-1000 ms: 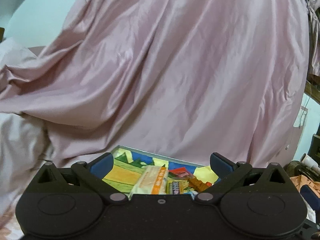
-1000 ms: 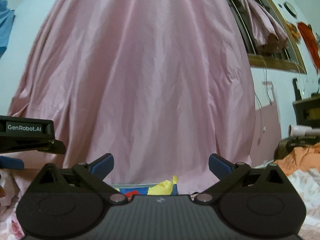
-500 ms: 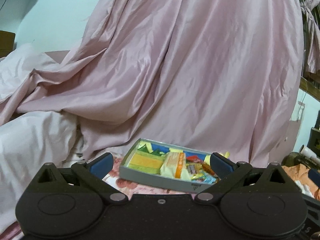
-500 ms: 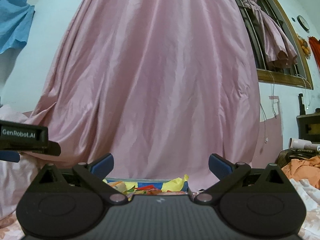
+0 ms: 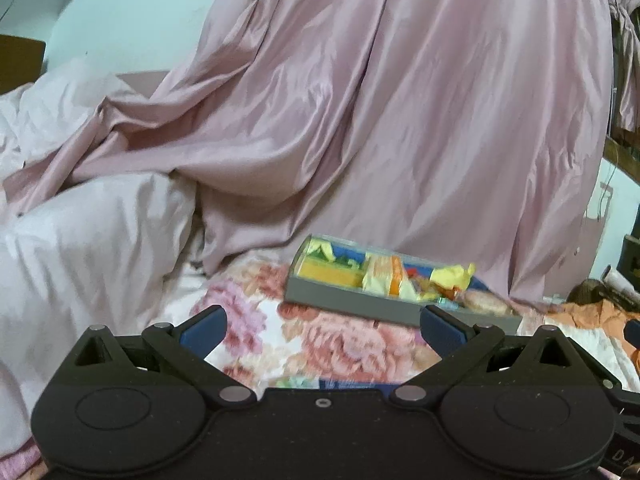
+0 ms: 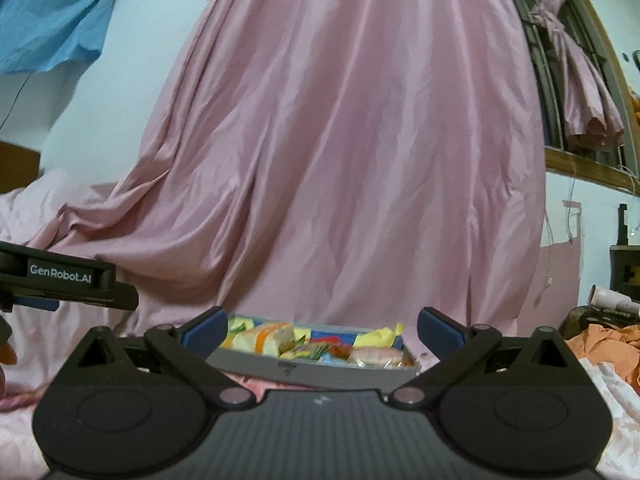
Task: Organize snacks
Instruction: 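Move both tools back toward the blue stick packet and WUTANG cake, then grasp the WUTANG cake with the left tool while the right tool reaches the blue packet, then grasp the dark blue stick packet with the right tool while the left tool holds the cake, then lift and carry the cake and blue packet over the grey tray with both tools, then lower the cake and blue packet into the tray and open both tools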
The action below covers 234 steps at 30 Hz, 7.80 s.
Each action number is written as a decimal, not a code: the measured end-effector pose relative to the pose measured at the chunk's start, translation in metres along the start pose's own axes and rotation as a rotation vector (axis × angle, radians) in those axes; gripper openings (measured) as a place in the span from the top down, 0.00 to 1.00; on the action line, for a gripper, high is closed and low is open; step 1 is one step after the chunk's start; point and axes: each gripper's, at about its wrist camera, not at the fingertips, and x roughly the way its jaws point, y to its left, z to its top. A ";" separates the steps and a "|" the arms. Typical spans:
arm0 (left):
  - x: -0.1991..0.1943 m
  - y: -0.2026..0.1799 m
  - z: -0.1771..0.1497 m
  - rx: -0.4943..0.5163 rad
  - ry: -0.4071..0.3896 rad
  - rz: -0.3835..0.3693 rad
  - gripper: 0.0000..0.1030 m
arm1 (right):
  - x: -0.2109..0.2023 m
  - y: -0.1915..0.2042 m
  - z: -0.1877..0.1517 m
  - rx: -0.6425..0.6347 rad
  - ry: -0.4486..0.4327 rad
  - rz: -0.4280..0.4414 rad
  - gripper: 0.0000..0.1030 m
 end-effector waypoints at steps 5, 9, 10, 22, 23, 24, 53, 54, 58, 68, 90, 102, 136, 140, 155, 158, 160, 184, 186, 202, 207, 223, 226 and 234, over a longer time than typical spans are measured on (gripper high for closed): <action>0.000 0.015 -0.017 0.016 0.043 -0.010 0.01 | -0.009 0.019 -0.009 -0.053 0.061 0.038 0.00; 0.004 0.027 -0.030 0.012 0.114 -0.008 0.01 | -0.011 0.032 -0.020 -0.076 0.121 0.067 0.00; 0.005 0.030 -0.034 0.011 0.136 -0.003 0.01 | -0.011 0.035 -0.022 -0.081 0.137 0.071 0.00; 0.039 0.047 -0.068 0.091 0.309 -0.026 0.01 | 0.008 0.046 -0.051 -0.037 0.342 0.104 0.00; 0.043 0.046 -0.071 0.097 0.317 -0.026 0.01 | 0.010 0.047 -0.054 -0.033 0.356 0.104 0.00; 0.048 0.045 -0.073 0.103 0.327 -0.028 0.01 | 0.012 0.047 -0.057 -0.027 0.372 0.106 0.00; 0.157 0.050 -0.056 0.180 0.248 -0.404 0.01 | 0.080 0.041 -0.104 0.060 0.705 0.185 0.00; 0.159 0.051 -0.057 0.184 0.253 -0.414 0.01 | 0.083 0.038 -0.103 0.079 0.717 0.203 0.00; 0.169 0.061 -0.063 0.138 0.267 -0.431 0.01 | 0.103 0.032 -0.093 0.036 0.701 0.287 0.00; 0.188 0.081 -0.068 -0.028 0.293 -0.447 0.01 | 0.179 0.047 -0.088 -0.266 0.633 0.544 0.00; 0.195 0.078 -0.078 -0.010 0.339 -0.516 0.01 | 0.201 0.049 -0.109 -0.342 0.804 0.709 0.04; 0.197 0.072 -0.082 0.034 0.347 -0.495 0.01 | 0.175 0.038 -0.123 -0.207 0.677 0.589 0.02; 0.093 0.010 -0.103 0.275 0.446 -0.295 0.49 | 0.078 0.049 -0.110 -0.032 0.791 0.255 0.61; 0.088 0.010 -0.110 0.282 0.447 -0.286 0.49 | 0.064 0.059 -0.112 -0.154 0.753 0.240 0.54; 0.090 0.009 -0.112 0.282 0.423 -0.287 0.50 | 0.070 0.067 -0.122 -0.146 0.688 0.232 0.52; 0.090 0.010 -0.111 0.260 0.411 -0.280 0.51 | 0.068 0.074 -0.122 -0.180 0.678 0.253 0.63; 0.089 0.011 -0.110 0.253 0.400 -0.271 0.51 | 0.067 0.079 -0.122 -0.214 0.670 0.254 0.64; 0.083 0.018 -0.086 0.145 0.272 -0.175 0.51 | 0.043 0.110 -0.119 -0.644 0.403 0.171 0.66; 0.084 0.015 -0.079 0.107 0.254 -0.173 0.51 | 0.043 0.109 -0.115 -0.647 0.381 0.164 0.66; 0.083 -0.015 -0.027 0.094 0.139 -0.076 0.51 | 0.061 0.094 -0.081 -0.772 0.122 0.209 0.66; 0.105 -0.028 -0.005 0.076 0.110 -0.055 0.51 | 0.086 0.069 -0.071 -0.630 0.108 0.160 0.66; 0.230 -0.036 0.057 0.048 0.163 0.066 0.51 | 0.179 0.019 -0.037 -0.252 -0.020 0.078 0.66; 0.244 -0.036 0.053 0.060 0.167 0.081 0.51 | 0.199 0.009 -0.042 -0.199 -0.035 0.068 0.66; 0.272 -0.035 0.050 0.068 0.208 0.078 0.51 | 0.242 -0.013 -0.060 -0.110 0.003 0.067 0.65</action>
